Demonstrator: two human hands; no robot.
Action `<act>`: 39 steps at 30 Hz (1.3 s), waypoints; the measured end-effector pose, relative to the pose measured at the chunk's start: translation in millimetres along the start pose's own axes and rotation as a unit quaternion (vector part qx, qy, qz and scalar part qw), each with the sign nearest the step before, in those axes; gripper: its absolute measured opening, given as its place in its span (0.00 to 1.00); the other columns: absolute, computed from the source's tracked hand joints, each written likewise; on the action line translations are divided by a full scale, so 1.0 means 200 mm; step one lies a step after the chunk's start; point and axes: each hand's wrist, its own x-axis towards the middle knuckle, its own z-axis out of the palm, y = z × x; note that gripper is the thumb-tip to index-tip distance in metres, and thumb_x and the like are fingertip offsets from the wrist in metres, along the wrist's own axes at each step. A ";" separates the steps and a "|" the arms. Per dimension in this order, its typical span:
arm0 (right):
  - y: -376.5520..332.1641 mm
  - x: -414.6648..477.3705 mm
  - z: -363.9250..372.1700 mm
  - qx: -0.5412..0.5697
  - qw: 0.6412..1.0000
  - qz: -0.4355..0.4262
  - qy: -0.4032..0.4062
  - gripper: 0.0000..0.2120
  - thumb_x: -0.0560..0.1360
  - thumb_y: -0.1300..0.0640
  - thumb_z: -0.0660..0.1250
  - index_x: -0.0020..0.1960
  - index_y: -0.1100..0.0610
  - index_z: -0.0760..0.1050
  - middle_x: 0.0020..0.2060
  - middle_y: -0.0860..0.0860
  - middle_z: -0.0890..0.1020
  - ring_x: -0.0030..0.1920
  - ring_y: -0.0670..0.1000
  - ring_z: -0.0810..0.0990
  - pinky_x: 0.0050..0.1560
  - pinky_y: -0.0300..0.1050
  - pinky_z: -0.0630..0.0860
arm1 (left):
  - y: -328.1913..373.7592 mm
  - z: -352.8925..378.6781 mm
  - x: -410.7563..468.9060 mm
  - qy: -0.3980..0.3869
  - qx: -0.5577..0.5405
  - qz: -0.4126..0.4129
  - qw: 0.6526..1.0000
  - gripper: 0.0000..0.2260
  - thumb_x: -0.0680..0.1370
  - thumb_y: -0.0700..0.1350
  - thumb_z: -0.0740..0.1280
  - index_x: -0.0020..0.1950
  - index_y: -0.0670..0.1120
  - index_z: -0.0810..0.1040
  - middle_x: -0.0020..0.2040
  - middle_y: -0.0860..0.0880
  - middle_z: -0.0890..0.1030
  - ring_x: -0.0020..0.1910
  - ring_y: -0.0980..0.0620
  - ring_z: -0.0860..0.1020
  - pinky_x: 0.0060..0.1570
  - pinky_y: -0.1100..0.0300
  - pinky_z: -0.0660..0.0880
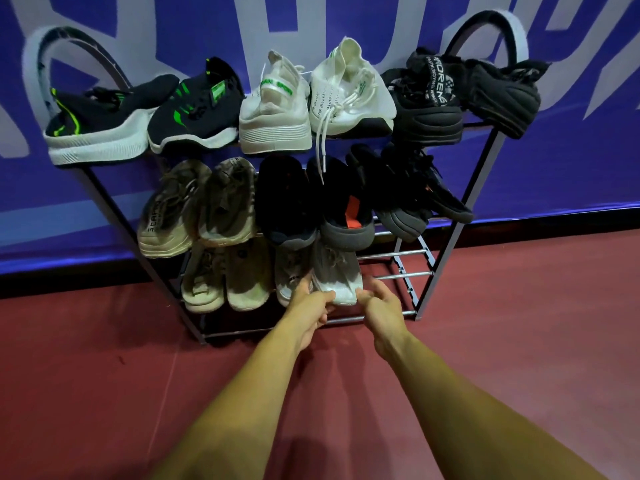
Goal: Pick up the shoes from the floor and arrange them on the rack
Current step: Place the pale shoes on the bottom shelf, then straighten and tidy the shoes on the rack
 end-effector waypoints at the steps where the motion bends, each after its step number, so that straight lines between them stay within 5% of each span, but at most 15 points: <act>1: -0.01 0.00 0.01 0.008 1.000 -0.005 0.011 0.20 0.79 0.65 0.63 0.70 0.58 0.72 0.48 0.53 0.81 0.47 0.47 0.77 0.53 0.42 0.73 | 0.01 0.01 0.01 -0.002 -0.003 0.000 1.000 0.32 0.77 0.33 0.64 0.76 0.59 0.64 0.56 0.47 0.83 0.37 0.52 0.74 0.23 0.65 0.62; 7: 0.00 0.06 0.05 -0.019 0.997 -0.027 0.071 0.19 0.80 0.61 0.65 0.70 0.54 0.73 0.44 0.41 0.79 0.51 0.46 0.79 0.58 0.43 0.72 | 0.05 0.03 0.06 0.006 -0.022 -0.024 0.999 0.33 0.77 0.33 0.65 0.78 0.57 0.60 0.60 0.44 0.81 0.48 0.45 0.79 0.21 0.66 0.61; 12: 0.05 0.08 0.08 -0.024 0.993 -0.019 0.117 0.20 0.80 0.58 0.65 0.71 0.53 0.73 0.42 0.39 0.78 0.49 0.45 0.78 0.61 0.45 0.73 | 0.05 0.06 0.07 0.012 0.023 -0.023 0.999 0.24 0.78 0.34 0.64 0.71 0.52 0.68 0.47 0.48 0.81 0.40 0.50 0.78 0.23 0.66 0.62; 18: 0.06 0.09 0.07 -0.059 0.995 0.019 0.082 0.21 0.79 0.58 0.64 0.72 0.52 0.71 0.53 0.47 0.81 0.55 0.50 0.77 0.64 0.47 0.72 | 0.04 0.04 0.05 0.036 0.047 -0.021 0.998 0.30 0.78 0.38 0.64 0.76 0.59 0.62 0.49 0.52 0.81 0.38 0.54 0.80 0.26 0.65 0.66; 22: 0.04 0.06 0.07 -0.137 0.989 0.039 0.043 0.17 0.73 0.52 0.61 0.60 0.46 0.79 0.46 0.46 0.80 0.47 0.52 0.75 0.45 0.45 0.72 | 0.06 0.02 0.04 0.043 0.062 -0.027 0.997 0.31 0.79 0.38 0.64 0.79 0.55 0.59 0.46 0.50 0.79 0.40 0.53 0.79 0.29 0.64 0.68; 26: -0.03 -0.03 0.05 -0.224 0.972 0.034 0.057 0.18 0.74 0.53 0.63 0.64 0.50 0.77 0.56 0.50 0.83 0.57 0.56 0.80 0.61 0.51 0.76 | 0.07 -0.02 -0.04 0.039 0.098 -0.022 0.994 0.25 0.80 0.40 0.62 0.76 0.53 0.65 0.49 0.47 0.81 0.38 0.55 0.79 0.29 0.65 0.68; 33: -0.19 -0.24 0.08 -0.345 0.938 -0.040 -0.023 0.19 0.75 0.54 0.65 0.66 0.50 0.77 0.59 0.54 0.83 0.59 0.56 0.80 0.60 0.47 0.76 | 0.16 -0.13 -0.26 0.057 0.181 0.013 0.982 0.15 0.79 0.41 0.62 0.65 0.52 0.73 0.47 0.49 0.83 0.36 0.56 0.77 0.30 0.65 0.66; 39: -0.43 -0.43 0.18 -0.429 0.891 -0.125 -0.081 0.19 0.74 0.53 0.65 0.64 0.50 0.79 0.61 0.50 0.82 0.64 0.54 0.77 0.63 0.45 0.73 | 0.35 -0.25 -0.47 0.053 0.277 0.060 0.958 0.17 0.76 0.38 0.63 0.63 0.50 0.75 0.45 0.46 0.83 0.37 0.52 0.80 0.26 0.64 0.66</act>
